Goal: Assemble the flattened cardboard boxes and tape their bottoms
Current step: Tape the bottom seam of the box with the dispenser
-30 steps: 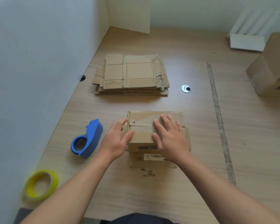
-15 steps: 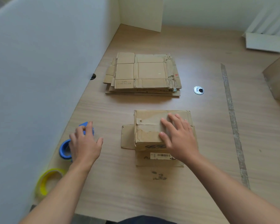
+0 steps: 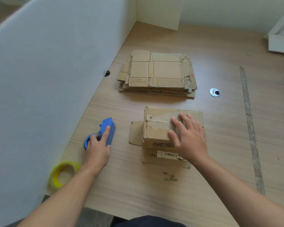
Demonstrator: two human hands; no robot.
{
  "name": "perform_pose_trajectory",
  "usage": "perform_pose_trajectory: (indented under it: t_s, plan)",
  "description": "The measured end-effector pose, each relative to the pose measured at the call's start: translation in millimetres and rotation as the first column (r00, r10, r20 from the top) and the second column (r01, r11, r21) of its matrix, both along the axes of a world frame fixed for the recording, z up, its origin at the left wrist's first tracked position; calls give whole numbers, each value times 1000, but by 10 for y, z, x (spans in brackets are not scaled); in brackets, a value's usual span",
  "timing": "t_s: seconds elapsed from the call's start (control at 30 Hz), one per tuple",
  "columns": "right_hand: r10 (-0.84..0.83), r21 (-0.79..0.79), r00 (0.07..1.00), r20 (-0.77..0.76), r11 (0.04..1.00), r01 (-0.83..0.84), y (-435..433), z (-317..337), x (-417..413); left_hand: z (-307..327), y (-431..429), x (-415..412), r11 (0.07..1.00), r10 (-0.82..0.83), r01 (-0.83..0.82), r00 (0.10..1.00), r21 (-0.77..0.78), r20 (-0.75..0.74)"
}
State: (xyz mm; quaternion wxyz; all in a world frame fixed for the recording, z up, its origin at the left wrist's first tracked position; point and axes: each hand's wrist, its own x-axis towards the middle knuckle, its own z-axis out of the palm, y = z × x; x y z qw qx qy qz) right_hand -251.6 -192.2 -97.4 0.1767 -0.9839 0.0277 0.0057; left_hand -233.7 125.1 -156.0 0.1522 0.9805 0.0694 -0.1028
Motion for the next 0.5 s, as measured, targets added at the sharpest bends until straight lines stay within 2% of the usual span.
perform_pose_trajectory:
  t_s: [0.17, 0.37, 0.5]
  plan:
    - [3, 4, 1000, -3, 1000, -3, 16, 5, -5, -52, -240, -13, 1000, 25, -26, 997, -9, -76]
    - [14, 13, 1000, -10, 1000, -13, 10, 5, -24, 5, -293, 55, 999, 33, -33, 996, 1, -87]
    - [74, -45, 997, -35, 996, -76, -20, 7, -66, 207, -344, 99, 994, 4, -10, 999, -109, -54]
